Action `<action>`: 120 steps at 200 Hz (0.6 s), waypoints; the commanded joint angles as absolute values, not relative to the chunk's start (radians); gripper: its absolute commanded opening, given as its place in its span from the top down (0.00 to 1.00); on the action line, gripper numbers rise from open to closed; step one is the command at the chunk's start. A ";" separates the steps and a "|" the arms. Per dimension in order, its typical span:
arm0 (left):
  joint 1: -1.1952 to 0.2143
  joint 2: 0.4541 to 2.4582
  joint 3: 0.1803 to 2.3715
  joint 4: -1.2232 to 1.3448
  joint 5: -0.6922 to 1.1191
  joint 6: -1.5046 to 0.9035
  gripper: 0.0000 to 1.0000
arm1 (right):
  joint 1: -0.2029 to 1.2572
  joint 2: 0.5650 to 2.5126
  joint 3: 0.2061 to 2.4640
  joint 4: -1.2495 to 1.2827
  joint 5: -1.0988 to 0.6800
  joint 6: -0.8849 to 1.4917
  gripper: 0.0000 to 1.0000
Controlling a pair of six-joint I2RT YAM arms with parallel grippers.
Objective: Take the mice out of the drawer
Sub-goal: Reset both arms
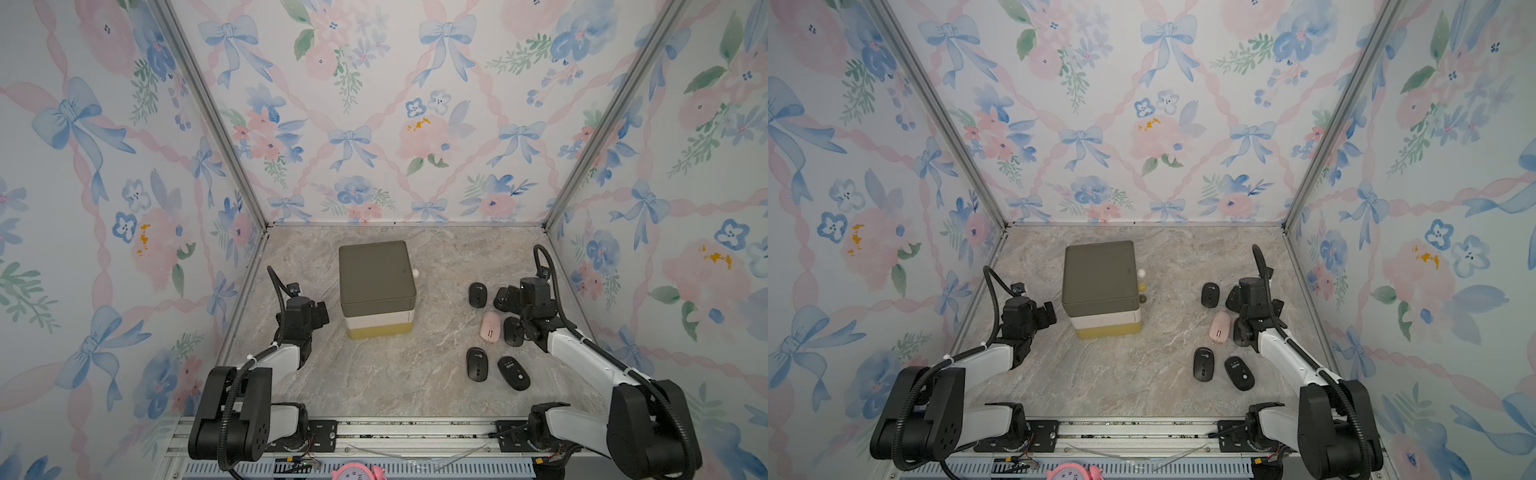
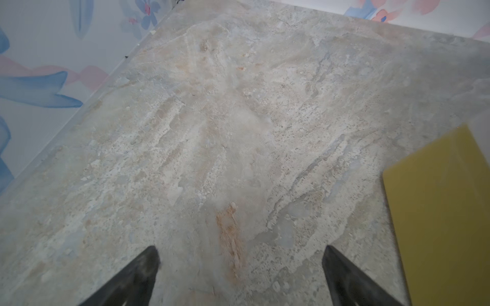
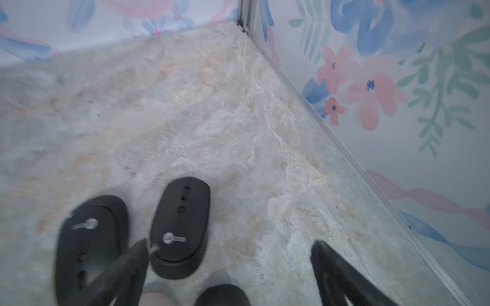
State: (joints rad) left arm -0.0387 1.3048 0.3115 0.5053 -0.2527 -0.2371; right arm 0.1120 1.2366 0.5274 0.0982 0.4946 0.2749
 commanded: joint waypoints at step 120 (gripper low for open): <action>-0.052 1.550 0.252 1.163 -0.195 -0.042 0.02 | 0.062 1.540 0.396 0.879 0.174 0.002 0.04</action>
State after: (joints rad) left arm -0.0387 1.5497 0.2417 1.1259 -0.1650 -0.0616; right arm 0.0608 1.5417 0.3901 0.8322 0.2161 0.0315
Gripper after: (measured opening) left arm 0.978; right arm 0.962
